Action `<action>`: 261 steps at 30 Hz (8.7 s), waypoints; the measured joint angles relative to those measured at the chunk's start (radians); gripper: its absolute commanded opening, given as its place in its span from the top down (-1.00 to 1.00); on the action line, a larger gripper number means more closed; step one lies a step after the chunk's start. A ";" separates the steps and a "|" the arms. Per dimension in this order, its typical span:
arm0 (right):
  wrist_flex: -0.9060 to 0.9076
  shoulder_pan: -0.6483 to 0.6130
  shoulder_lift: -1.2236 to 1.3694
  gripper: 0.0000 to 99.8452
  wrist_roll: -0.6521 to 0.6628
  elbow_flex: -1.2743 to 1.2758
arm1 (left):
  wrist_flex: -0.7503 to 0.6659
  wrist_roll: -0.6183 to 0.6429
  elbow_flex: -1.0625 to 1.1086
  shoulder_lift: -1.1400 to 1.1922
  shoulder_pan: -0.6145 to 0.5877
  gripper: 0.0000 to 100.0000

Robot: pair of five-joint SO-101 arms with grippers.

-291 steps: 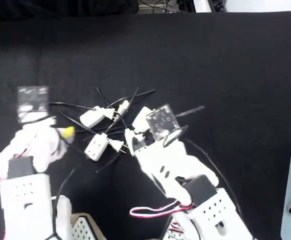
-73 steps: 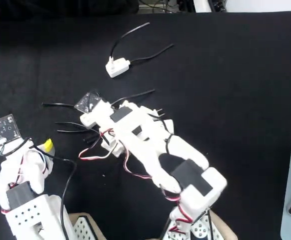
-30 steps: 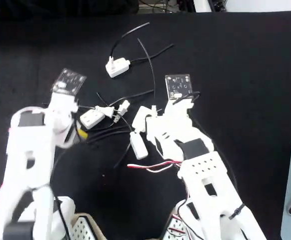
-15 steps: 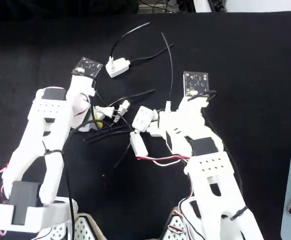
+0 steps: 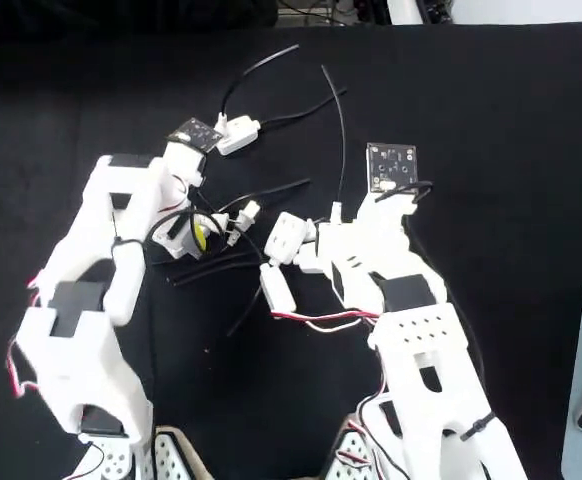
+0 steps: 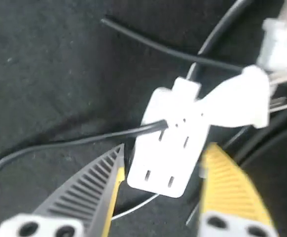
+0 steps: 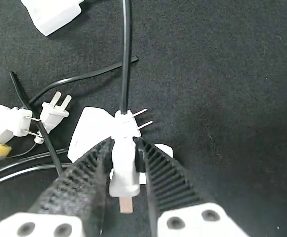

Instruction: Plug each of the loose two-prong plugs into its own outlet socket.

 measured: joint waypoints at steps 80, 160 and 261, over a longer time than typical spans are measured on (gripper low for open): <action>0.115 -0.715 0.000 0.97 0.064 -0.097 | -0.057 0.405 0.885 -1.387 -0.106 0.53; -0.420 -0.827 0.698 0.98 0.127 -0.287 | -0.054 0.497 1.212 -1.824 -0.595 0.38; 0.064 -0.379 -0.275 0.58 0.181 0.110 | -0.242 0.169 0.965 -0.893 -0.166 0.49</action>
